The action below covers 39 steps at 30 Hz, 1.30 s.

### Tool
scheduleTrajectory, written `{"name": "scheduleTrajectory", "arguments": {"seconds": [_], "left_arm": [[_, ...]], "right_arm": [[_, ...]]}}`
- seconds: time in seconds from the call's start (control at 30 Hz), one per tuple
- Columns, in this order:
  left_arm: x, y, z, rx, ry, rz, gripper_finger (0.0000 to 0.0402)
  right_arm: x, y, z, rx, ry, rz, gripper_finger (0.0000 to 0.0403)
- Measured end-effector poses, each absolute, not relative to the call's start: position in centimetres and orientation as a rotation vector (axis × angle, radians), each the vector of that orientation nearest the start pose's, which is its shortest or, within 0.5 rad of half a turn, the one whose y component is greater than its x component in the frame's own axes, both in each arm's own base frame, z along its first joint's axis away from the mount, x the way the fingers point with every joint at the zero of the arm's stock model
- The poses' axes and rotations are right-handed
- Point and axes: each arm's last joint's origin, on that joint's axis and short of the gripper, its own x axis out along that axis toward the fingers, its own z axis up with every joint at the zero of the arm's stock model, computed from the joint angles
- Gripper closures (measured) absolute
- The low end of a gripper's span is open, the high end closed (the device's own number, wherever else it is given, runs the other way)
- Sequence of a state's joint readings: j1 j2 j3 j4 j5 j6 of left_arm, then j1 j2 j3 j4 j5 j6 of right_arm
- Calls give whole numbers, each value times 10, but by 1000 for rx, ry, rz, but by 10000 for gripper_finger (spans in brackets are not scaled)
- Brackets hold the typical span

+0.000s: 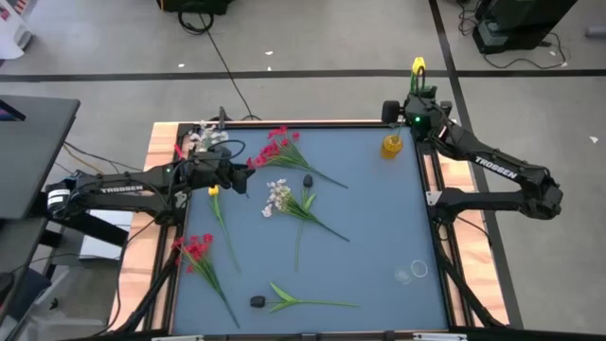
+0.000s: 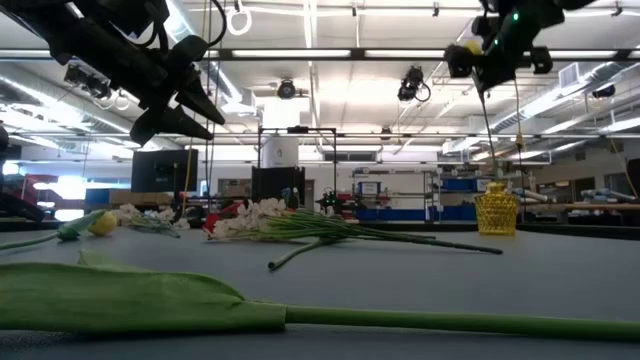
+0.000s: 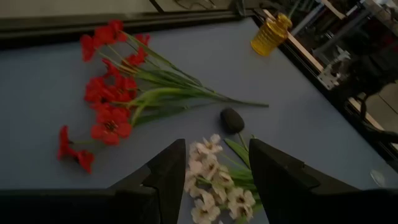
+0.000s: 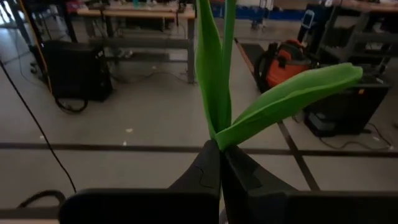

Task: Sort flowers into vase by color
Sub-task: Put the right yellow flower into the yellow vase, then put the right white flowers into the yellow vase

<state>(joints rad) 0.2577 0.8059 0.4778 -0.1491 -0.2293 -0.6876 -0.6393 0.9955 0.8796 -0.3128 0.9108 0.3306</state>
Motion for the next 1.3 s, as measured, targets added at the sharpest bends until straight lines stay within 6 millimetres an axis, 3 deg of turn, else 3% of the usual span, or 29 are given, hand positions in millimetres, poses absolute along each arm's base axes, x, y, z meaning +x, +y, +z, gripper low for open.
{"name": "scheduleTrajectory", "arguments": {"seconds": [0.27, 0.57, 0.9, 1.07, 1.3], "left_arm": [[166, 52, 229, -652, 270, 665, 218], [166, 53, 229, -646, 262, 684, 218], [166, 52, 230, -627, 273, 659, 219], [167, 51, 229, -637, 286, 620, 219], [168, 49, 229, -563, 333, 540, 219]], "right_arm": [[151, -141, 283, 212, 262, -1552, 388], [149, -137, 261, 417, 372, -1364, 319], [134, -129, 240, 851, 550, -1239, 244], [133, -119, 239, 997, 584, -1165, 236], [146, -96, 251, 980, 468, -1077, 238]]}}
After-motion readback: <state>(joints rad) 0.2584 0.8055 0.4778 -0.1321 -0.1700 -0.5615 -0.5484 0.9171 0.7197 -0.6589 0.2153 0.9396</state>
